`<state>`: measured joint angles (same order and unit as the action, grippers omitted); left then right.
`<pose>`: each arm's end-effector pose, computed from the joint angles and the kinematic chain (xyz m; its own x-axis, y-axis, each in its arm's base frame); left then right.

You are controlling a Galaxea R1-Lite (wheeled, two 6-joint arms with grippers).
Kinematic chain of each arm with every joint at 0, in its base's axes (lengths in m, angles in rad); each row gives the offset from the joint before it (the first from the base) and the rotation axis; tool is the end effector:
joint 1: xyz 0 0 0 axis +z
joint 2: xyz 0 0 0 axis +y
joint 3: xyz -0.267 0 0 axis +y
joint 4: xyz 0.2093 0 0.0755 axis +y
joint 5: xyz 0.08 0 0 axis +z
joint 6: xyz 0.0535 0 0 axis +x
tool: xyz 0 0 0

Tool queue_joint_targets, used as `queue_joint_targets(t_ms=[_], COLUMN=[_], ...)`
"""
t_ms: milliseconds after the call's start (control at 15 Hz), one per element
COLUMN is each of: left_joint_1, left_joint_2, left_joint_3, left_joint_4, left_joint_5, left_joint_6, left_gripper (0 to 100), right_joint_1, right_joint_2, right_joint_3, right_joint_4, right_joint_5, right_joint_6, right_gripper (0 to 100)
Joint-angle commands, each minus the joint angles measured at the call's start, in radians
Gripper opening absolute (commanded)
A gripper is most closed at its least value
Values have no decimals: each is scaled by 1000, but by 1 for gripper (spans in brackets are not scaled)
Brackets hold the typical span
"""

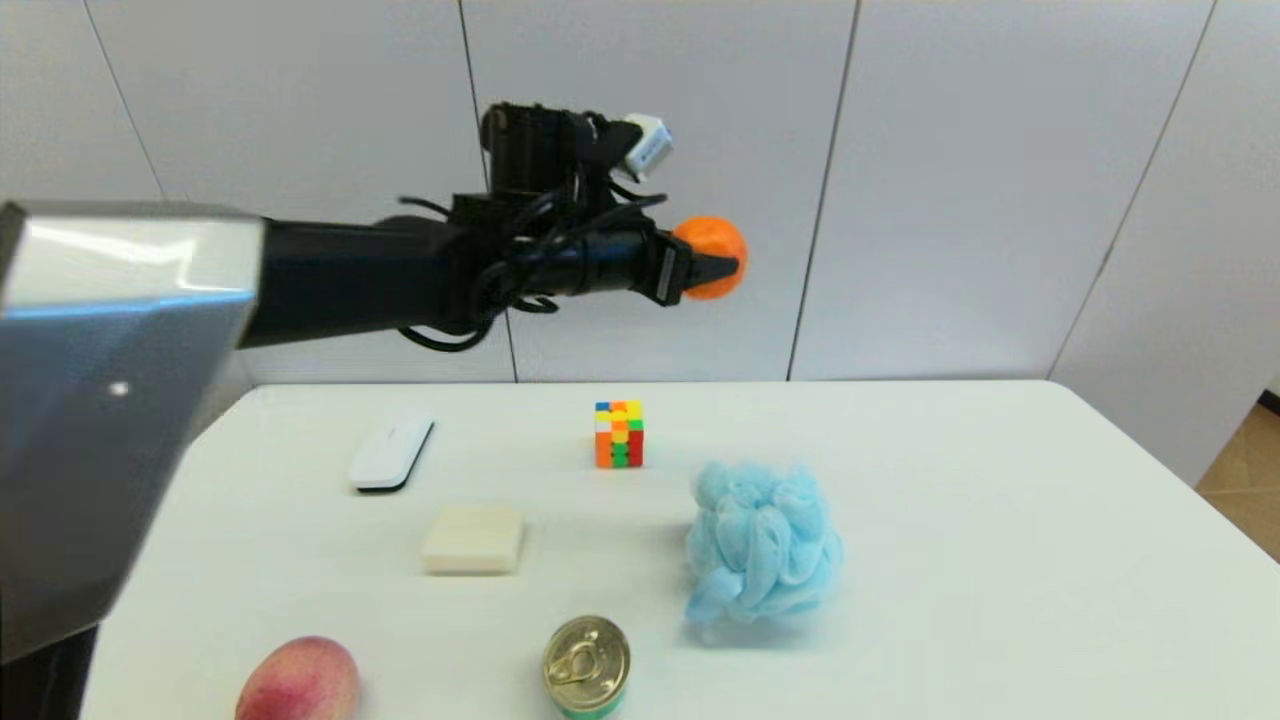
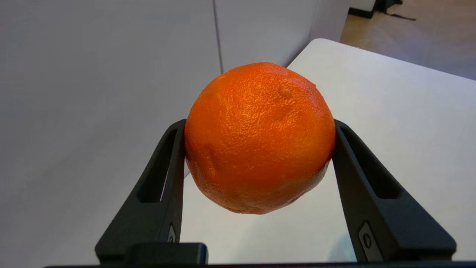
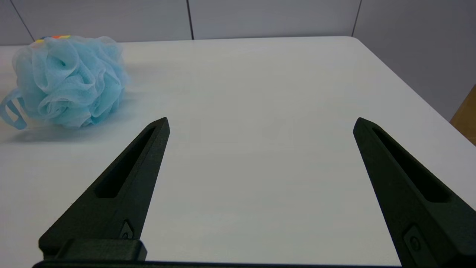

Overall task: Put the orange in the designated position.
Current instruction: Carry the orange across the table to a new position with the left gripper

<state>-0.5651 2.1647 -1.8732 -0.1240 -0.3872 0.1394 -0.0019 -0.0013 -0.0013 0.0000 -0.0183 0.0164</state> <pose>0.4109 -0.2844 0.2118 0.5689 -0.8078 -0.1544 0.8220 0.5646 0.0747 0.0756 -0.0011 0.0760 0.9998 -0.0202 0.0026 0.0202 0.9997 0.0164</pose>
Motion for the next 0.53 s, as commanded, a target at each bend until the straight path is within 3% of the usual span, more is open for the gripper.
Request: queue_joint_targets(t_ms=[67, 333, 533], left_joint_1=[96, 215, 320], left_joint_2=[-413, -714, -870], left_joint_3=[249, 509, 674], left_joint_4=[227, 383, 392], left_joint_5=[2, 4, 5], left_joint_6=[51, 51, 46], left_gripper=[0, 0, 0], right_joint_1=[-1, 0, 0], right_joint_2=[0, 0, 0], right_joint_3=[0, 0, 0], right_joint_4=[0, 0, 0], right_joint_5=[0, 0, 0], right_joint_6=[0, 0, 0], right_gripper=[100, 100, 100])
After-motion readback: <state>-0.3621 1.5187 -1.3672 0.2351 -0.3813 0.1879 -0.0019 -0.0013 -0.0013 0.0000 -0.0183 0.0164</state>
